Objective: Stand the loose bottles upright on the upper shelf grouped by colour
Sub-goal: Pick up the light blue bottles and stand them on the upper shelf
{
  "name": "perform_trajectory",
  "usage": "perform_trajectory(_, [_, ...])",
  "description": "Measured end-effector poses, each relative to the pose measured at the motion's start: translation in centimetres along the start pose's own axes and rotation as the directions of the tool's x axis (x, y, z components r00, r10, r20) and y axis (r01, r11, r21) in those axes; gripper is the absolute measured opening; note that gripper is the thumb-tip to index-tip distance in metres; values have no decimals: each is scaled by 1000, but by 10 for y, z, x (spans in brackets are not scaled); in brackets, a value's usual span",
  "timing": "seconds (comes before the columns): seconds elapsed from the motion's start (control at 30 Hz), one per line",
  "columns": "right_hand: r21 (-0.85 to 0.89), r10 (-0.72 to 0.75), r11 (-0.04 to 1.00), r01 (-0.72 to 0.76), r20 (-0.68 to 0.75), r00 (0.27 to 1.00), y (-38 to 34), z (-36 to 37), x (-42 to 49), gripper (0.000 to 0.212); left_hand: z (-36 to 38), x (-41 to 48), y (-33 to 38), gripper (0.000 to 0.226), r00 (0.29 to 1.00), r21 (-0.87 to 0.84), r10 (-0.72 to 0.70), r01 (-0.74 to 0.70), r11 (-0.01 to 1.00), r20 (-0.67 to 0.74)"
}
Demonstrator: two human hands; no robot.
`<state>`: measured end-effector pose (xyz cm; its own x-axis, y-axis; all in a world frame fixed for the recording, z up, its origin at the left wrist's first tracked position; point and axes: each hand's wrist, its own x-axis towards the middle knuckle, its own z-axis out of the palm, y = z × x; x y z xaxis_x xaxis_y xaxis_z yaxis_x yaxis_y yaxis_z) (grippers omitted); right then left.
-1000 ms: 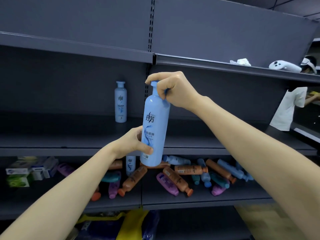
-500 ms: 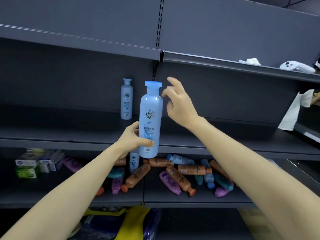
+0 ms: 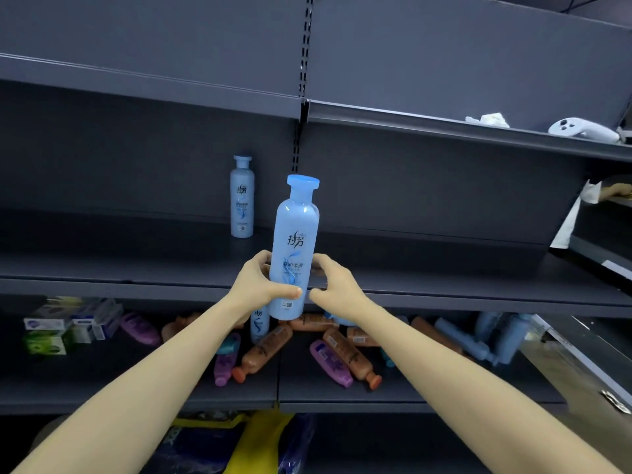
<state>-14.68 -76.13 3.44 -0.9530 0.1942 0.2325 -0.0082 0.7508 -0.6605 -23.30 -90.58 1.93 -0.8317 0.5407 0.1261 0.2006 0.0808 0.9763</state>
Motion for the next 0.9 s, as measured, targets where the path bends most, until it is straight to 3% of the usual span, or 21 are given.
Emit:
perform_trajectory(0.2, [365,169,919,-148,-28,985,-5,12,-8,54,18,-5,-8,62,998,29,-24,26,999,-56])
perform_trajectory(0.3, [467,201,866,-180,5,980,-4,12,-12,55,26,-5,-12,67,995,38,-45,48,998,-87])
perform_trajectory(0.37, [505,212,844,-180,-5,977,-3,14,-14,52,33,-6,-12,59,994,51,-49,54,997,-99])
perform_trajectory(0.47, [487,255,851,-195,-59,965,0,15,-14,48,43,-8,-10,47,993,63,-46,53,997,-112])
perform_trajectory(0.9, [386,315,889,-245,-128,940,18,5,-19,45,68,-22,-14,55,986,21,-91,95,995,-139])
